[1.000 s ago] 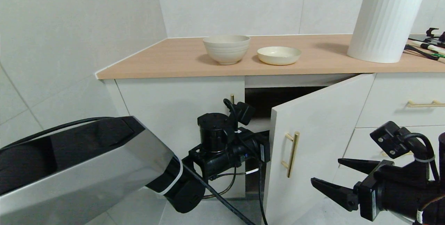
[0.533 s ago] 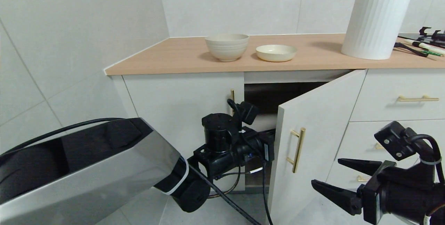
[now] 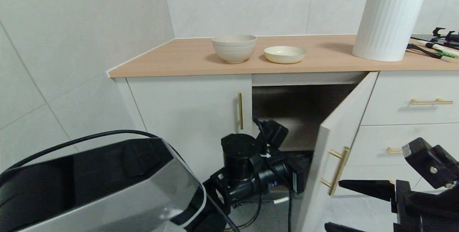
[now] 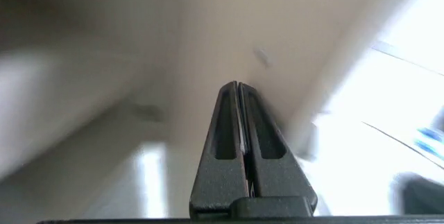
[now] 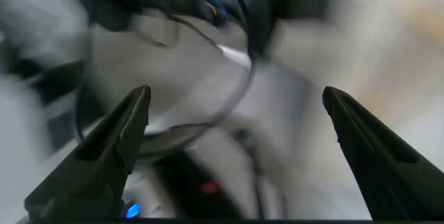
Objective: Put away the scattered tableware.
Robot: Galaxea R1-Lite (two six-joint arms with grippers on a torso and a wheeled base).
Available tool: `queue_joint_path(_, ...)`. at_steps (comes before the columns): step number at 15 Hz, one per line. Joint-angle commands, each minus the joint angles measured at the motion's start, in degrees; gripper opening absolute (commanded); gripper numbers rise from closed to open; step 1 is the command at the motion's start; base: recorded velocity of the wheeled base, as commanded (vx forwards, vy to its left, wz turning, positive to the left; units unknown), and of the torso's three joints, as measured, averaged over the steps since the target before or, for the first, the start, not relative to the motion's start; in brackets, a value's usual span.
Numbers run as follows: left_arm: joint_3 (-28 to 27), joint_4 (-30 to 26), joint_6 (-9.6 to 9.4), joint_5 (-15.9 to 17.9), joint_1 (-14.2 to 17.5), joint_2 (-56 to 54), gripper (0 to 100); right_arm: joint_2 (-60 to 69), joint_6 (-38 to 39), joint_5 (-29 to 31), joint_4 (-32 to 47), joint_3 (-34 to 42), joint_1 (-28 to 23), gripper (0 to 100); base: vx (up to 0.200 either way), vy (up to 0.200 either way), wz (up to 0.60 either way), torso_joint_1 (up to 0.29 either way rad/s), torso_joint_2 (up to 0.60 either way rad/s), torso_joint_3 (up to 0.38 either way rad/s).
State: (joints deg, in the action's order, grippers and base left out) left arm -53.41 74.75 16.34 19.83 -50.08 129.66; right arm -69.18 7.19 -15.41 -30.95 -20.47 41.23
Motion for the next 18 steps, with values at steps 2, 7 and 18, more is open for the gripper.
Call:
queue_joint_path(2,12.10,5.14,2.03,14.27,-4.85,-7.93,0,4.76,-0.07,-3.93,0.10,1.48,0.17,100,0.000,0.000,0.00,0.000,0.00,0.000)
queue_joint_path(7,8.76,3.91,2.03,13.39,3.50,-6.52,0,4.67,-0.07,-3.93,0.10,1.22,0.17,100,0.000,0.000,0.00,0.000,0.00,0.000)
queue_joint_path(18,14.12,-33.00,-1.48,2.49,24.94,-37.64,0,-5.61,0.19,14.79,0.54,-6.95,-1.41,100,0.000,0.000,0.00,0.000,0.00,0.000)
